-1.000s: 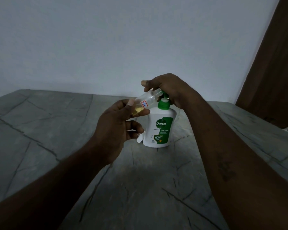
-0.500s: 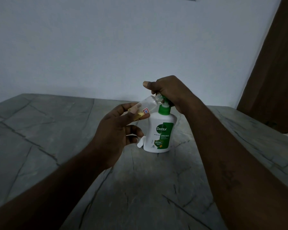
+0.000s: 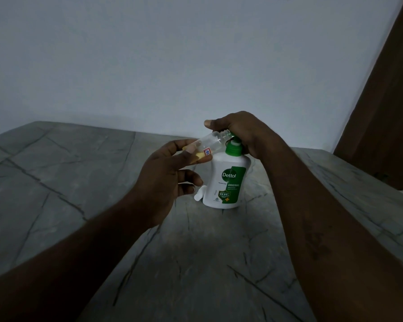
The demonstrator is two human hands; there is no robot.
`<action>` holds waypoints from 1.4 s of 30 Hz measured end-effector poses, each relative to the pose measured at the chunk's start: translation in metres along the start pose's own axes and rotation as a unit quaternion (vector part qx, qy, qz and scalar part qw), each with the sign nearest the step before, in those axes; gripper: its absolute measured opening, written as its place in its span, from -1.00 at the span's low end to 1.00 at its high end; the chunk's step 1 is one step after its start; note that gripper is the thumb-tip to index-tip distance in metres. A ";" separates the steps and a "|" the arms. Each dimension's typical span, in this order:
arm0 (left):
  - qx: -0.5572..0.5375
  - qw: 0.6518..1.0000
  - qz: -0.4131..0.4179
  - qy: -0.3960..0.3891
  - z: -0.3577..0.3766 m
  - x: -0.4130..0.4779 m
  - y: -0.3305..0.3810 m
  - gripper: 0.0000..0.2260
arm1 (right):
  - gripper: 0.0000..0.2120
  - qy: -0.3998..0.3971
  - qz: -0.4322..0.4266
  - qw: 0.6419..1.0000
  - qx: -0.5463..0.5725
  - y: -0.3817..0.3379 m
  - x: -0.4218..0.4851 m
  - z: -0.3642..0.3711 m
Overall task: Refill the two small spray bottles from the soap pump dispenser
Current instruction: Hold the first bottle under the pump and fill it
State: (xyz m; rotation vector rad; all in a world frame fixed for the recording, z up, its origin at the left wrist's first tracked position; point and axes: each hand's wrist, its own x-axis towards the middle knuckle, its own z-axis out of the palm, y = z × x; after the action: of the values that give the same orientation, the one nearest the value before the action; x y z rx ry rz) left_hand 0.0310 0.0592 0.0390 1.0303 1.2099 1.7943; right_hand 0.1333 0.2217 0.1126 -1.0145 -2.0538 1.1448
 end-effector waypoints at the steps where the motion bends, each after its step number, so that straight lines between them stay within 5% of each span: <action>1: 0.000 1.000 0.001 0.000 0.000 0.000 0.000 -0.74 | -0.72 0.000 -0.006 1.000 -0.002 0.000 0.000 0.000; 9: -0.014 1.000 0.007 -0.008 0.000 0.001 0.002 -0.73 | -0.70 0.054 -0.063 0.996 -0.034 -0.004 0.002 -0.005; 25: 0.005 1.000 0.008 -0.013 0.000 0.001 -0.006 -0.76 | -0.86 -0.003 -0.007 1.000 -0.019 0.000 0.002 -0.002; 35: 0.032 0.999 0.017 -0.026 0.003 0.003 -0.007 -0.78 | -0.69 0.081 -0.093 0.986 -0.110 -0.009 0.000 -0.007; 42: 0.008 1.000 0.007 -0.022 0.001 0.005 -0.008 -0.78 | -0.71 0.063 -0.055 0.991 -0.104 -0.010 -0.002 -0.007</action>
State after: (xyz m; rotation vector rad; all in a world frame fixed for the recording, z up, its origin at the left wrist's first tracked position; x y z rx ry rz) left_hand 0.0306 0.0661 0.0330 1.0839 1.1953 1.7658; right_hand 0.1363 0.2192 0.1240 -1.0275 -2.1299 0.8028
